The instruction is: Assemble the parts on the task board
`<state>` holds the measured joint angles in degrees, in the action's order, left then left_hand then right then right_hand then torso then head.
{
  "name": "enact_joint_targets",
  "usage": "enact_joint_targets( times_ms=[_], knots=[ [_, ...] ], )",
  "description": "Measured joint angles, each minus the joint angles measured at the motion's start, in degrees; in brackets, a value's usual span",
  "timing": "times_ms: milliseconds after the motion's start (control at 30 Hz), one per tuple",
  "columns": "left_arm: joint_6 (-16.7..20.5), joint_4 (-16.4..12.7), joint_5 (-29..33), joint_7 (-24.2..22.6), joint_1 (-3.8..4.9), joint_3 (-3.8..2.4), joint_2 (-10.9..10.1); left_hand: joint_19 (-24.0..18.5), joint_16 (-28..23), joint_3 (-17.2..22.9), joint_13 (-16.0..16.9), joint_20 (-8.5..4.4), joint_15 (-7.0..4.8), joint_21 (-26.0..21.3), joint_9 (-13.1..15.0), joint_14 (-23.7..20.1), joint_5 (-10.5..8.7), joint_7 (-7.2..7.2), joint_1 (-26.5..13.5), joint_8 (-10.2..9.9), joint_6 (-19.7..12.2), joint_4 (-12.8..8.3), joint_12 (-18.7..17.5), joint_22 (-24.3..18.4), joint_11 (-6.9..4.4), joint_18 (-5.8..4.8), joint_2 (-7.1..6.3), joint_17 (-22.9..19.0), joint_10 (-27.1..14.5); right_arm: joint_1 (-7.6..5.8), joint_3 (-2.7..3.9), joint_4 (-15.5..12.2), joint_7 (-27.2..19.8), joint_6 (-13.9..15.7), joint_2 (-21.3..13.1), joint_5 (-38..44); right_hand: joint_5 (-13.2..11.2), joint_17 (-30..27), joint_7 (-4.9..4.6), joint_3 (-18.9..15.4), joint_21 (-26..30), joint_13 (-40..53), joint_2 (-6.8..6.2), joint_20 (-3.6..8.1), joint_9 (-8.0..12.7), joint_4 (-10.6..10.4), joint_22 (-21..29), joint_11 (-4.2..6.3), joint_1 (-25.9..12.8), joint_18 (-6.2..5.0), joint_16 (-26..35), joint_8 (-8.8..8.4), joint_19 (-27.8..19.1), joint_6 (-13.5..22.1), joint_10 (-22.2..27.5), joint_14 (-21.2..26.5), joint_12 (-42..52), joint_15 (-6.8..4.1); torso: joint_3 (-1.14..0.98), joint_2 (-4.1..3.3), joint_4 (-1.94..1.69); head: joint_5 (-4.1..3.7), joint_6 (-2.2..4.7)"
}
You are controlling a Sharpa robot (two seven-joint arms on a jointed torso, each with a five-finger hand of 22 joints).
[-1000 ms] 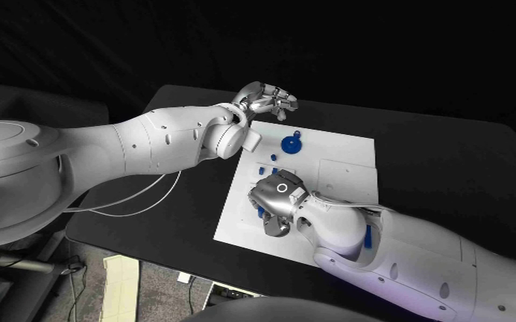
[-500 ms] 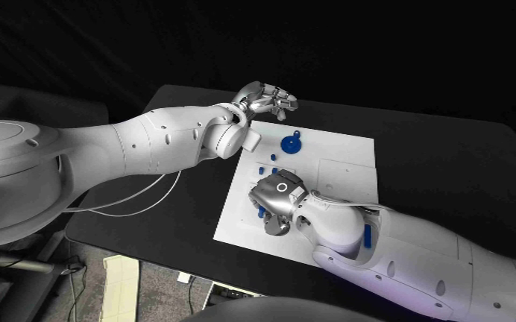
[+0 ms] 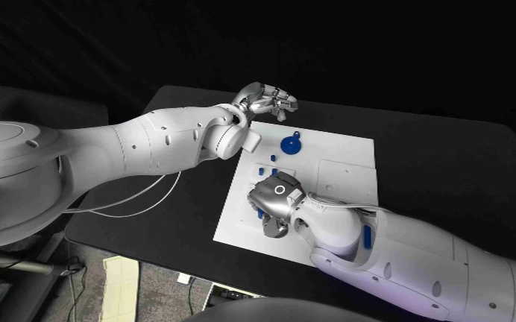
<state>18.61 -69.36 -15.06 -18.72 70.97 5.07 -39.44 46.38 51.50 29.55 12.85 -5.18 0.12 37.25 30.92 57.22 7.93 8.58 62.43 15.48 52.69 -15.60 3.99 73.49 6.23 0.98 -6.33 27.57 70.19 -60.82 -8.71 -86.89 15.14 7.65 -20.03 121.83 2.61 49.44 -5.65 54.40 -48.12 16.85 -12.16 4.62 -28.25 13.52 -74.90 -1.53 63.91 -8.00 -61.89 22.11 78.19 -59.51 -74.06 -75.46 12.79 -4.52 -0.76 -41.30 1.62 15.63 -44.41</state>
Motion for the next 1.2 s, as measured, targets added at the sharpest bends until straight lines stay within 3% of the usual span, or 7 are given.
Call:
enact_joint_targets(
  times_ms=[167, 400, 533, 667, 833, 1000, 1200],
  knots=[
    [0.0, 0.0, 0.0, 0.0, 0.00, 0.00, 0.0, 0.0, 0.0, 0.0, 0.0, 0.00, 0.00, 0.0, 0.0, 0.0, 0.00, 0.00, 0.0, 0.0, 0.0, 0.0, 0.0, 0.1, 0.00, 0.63, 0.00, 0.0, 0.0, -0.05, -0.12, 0.1, -0.1, 0.0, 0.1, -0.1, 0.0, 0.0, -0.07, 0.0, 0.0, 0.2, 0.00, -0.01, 0.0, 0.0, 0.0, 0.00, 0.0, 0.00, 0.0, -0.02, 0.0, 0.1, 0.0, 0.0, 0.0, 0.00, 0.02, 0.01, 0.00, 0.00, 0.02],
    [0.0, 0.0, 0.0, 0.0, 0.00, 0.00, 0.0, 0.0, 0.0, 0.0, 0.0, 0.00, 0.00, 0.0, 0.0, 0.0, 0.00, 0.00, 0.0, 0.0, 0.0, 0.0, 0.0, 0.1, 0.00, 0.67, 0.00, 0.0, 0.0, -0.11, -0.15, 0.2, -0.4, 0.3, -0.1, -1.1, 1.1, 0.0, -0.34, -0.1, 0.0, 0.1, -0.49, -0.02, 0.0, -0.1, 0.0, -0.03, -0.5, 0.00, 0.0, -0.39, 0.0, 0.3, 0.0, 0.2, -0.6, 0.17, 0.03, 0.01, 0.00, 0.12, 0.02],
    [0.0, 0.0, 0.0, 0.0, 0.00, 0.00, 0.0, 0.0, 0.0, 0.0, 0.0, 0.00, 0.00, 0.0, -0.1, 0.0, 0.00, 0.00, 0.0, 0.0, 0.0, 0.0, 0.0, 0.0, 0.00, 0.66, 0.00, 0.0, 0.0, -0.08, -0.23, 0.2, -0.6, 0.7, -0.3, -2.1, 2.1, -0.2, -1.33, -1.9, 0.0, -0.5, -2.67, -0.12, 0.5, -1.4, 0.0, -1.49, -2.7, 0.00, 0.0, -1.61, -0.1, 1.8, 1.6, 0.6, -2.0, 0.56, 0.03, 0.01, 0.00, 0.19, -0.03],
    [0.0, 0.0, 0.0, 0.0, 0.00, 0.00, -0.1, 0.0, 0.0, 0.0, 0.0, 0.00, 0.00, 0.0, 0.0, 0.0, 0.00, 0.00, 0.0, 0.0, 0.0, 0.0, 0.0, 0.0, -0.01, 0.65, 0.00, 0.0, 0.0, 0.11, -0.43, 0.3, -0.8, 1.0, -0.6, -3.0, 1.4, -0.4, -2.04, -4.6, 0.3, -0.9, -4.07, -0.21, 1.2, -1.6, 0.0, -1.95, -4.1, 0.00, 0.0, -2.70, -0.2, 3.5, 3.7, 0.7, -3.2, 1.26, 0.03, 0.01, 0.00, 0.22, -0.04],
    [0.0, 0.0, 0.0, 0.0, 0.00, 0.00, -0.1, 0.0, 0.0, 0.0, 0.0, 0.00, 0.00, 0.0, 0.0, 0.0, 0.00, 0.00, 0.0, 0.0, 0.0, 0.0, 0.0, 0.1, -0.01, 0.62, 0.00, 0.1, 0.0, 0.13, -0.46, 0.4, -0.9, 1.6, -0.9, -3.8, 0.7, -0.4, -2.58, -6.7, 0.7, -1.6, -4.38, -0.32, 1.7, -1.6, 0.0, -2.51, -4.4, 0.01, 0.0, -3.80, -0.3, 5.1, 5.4, 0.6, -4.4, 1.92, 0.03, 0.02, 0.00, 0.23, -0.05],
    [0.0, 0.0, 0.0, 0.0, 0.00, 0.00, -0.1, 0.0, 0.0, 0.0, 0.0, 0.00, 0.00, 0.0, 0.0, 0.0, 0.00, 0.00, 0.0, 0.0, 0.0, 0.0, 0.0, 0.1, -0.01, 0.59, 0.00, 0.1, 0.0, 0.14, -0.46, 0.3, -0.9, 2.8, -1.1, -4.5, 0.7, -0.6, -3.75, -8.0, 1.0, -2.4, -4.60, -0.32, 2.4, -1.2, 0.0, -3.59, -4.6, 0.06, 0.0, -4.55, -0.3, 7.1, 7.1, 0.6, -5.3, 2.68, 0.01, 0.02, 0.00, 0.23, -0.05],
    [0.0, 0.0, 0.0, 0.0, 0.00, 0.00, -0.2, 0.0, 0.0, 0.0, 0.0, 0.00, 0.00, 0.0, 0.0, 0.0, 0.00, 0.00, 0.0, 0.0, 0.0, 0.0, 0.0, 0.1, -0.02, 0.36, 0.00, 0.1, 0.0, 0.14, -0.46, 0.1, -0.9, 4.5, -1.7, -4.9, 0.7, -0.7, -3.81, -8.2, 1.4, -2.9, -4.60, -0.53, 2.6, -1.0, 0.0, -3.90, -4.6, 0.06, 0.3, -4.66, -0.5, 7.7, 7.8, 0.9, -5.9, 2.96, 0.01, 0.02, 0.00, 0.21, -0.09]
  ],
)
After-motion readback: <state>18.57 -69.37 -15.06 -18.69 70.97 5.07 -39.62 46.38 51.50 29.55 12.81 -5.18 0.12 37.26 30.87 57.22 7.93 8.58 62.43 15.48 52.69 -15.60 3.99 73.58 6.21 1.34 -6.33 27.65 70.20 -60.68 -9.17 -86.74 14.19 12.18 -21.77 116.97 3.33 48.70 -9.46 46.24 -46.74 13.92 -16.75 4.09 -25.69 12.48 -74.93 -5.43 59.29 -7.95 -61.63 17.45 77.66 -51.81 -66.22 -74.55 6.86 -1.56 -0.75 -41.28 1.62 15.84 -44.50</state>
